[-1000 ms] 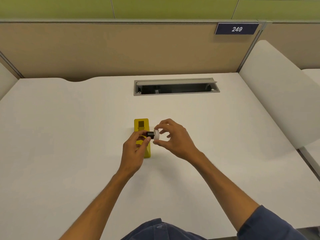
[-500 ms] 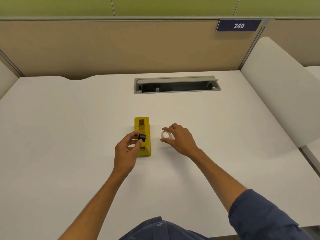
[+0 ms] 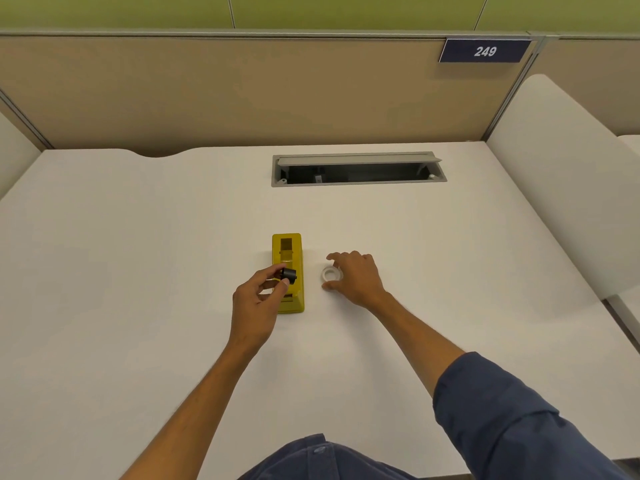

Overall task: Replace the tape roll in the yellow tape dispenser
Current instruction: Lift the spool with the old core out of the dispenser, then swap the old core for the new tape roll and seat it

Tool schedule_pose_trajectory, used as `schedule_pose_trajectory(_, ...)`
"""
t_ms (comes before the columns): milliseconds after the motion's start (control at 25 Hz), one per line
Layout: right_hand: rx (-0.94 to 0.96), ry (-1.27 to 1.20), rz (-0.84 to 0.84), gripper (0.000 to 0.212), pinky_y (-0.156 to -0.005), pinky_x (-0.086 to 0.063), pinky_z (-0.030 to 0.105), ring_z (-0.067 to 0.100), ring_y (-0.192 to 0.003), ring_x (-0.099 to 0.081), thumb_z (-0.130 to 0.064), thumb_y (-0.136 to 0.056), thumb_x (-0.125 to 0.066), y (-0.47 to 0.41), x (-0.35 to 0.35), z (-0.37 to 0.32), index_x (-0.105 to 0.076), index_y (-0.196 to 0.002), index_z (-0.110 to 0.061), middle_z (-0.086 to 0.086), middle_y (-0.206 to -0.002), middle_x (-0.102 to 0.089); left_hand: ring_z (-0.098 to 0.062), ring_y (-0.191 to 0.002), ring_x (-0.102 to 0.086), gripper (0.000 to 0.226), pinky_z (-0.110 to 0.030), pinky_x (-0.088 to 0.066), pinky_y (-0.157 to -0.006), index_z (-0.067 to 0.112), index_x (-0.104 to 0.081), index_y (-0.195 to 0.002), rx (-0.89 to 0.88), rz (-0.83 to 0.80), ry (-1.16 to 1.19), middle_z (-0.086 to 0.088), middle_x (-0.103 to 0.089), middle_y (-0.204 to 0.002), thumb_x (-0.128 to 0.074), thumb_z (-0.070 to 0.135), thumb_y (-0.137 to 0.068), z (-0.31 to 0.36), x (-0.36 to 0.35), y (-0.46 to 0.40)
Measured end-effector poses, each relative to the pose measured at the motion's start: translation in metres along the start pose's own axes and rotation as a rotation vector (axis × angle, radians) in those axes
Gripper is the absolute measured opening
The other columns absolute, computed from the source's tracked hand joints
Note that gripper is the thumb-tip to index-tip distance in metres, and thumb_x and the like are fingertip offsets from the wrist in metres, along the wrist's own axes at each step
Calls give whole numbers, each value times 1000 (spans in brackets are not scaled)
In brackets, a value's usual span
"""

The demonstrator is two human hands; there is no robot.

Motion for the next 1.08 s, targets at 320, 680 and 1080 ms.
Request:
schedule_pose_trajectory(320,-22,-253,87,54,-98,-39,36,16,-114,-54,-54,-82,-67,16,6,-7,-57,-126,-24,-4,-127,-61,-12,-99,-64,28,-16,-50,-79,22,-63,-115,33,-12,22,1,-67,-109,-60,15,-89,5,0,2)
schedule_pose_trajectory(680,15,-968,66,24,-70,-50,15,7,-73,-63,-34,-95,-56,74,40,-60,-74,-95,-18,0,-85,-72,-12,-99,-66,31,-31,-55,-86,22,-67,-110,-49,-118,70,3,-71,-106,-68,9,-83,18,-2,12)
schedule_pose_trajectory(1080,7,-1007,75,22,-77,-53,32,7,-95,-64,-28,-88,-68,80,45,-62,-68,-109,-23,-8,-101,-72,-17,-90,-69,25,-35,-57,-86,18,-67,-113,30,-117,138,-2,-71,-105,-59,22,-89,23,-2,14)
Point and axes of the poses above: each hand's wrist, its own y-axis away from the middle knuckle, its own x-axis out of the back of the hand, z = x × y, the point moved 3 cm from there along -y, towards the middle knuckle
